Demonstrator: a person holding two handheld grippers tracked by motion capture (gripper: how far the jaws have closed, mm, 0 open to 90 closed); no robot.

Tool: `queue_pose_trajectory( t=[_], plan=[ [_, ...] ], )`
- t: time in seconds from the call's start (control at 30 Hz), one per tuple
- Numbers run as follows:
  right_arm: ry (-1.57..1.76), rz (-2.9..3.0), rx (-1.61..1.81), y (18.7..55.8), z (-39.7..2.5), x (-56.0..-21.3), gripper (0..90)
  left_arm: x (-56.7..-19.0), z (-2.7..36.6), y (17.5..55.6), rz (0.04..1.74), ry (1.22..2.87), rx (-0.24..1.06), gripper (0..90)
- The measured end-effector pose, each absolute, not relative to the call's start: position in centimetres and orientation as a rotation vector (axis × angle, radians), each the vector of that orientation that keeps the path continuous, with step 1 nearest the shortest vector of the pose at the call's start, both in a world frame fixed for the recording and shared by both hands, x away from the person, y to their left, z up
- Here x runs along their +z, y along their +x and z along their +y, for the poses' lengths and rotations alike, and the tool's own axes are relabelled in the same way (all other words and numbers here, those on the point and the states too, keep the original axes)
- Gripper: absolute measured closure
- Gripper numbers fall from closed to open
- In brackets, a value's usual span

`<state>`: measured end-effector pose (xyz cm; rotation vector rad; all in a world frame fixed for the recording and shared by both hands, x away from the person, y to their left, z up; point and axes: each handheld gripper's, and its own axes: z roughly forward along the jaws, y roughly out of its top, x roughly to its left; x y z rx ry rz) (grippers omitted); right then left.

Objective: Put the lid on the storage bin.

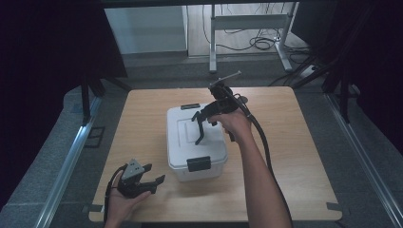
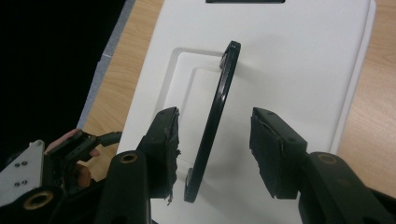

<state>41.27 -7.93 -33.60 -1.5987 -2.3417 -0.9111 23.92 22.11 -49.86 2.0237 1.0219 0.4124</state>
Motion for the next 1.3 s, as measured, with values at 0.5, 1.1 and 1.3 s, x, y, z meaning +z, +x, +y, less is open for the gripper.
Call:
queue_pose_trajectory(
  t=[0.5,1.1,1.3],
  plan=[
    [-1.551,-2.39,-1.083,39.7,-13.9,-34.4,51.0,-50.1,22.2,24.0,1.037,2.027,0.415,31.1],
    [-1.561,-2.439,-1.279,36.6,-21.0,-37.6,48.8,-50.2,22.2,23.9,1.034,2.028,0.418,31.2],
    [-1.58,-2.419,-1.338,35.5,-22.9,-39.7,47.0,-50.1,22.4,23.8,1.037,2.025,0.418,31.1]
  ],
)
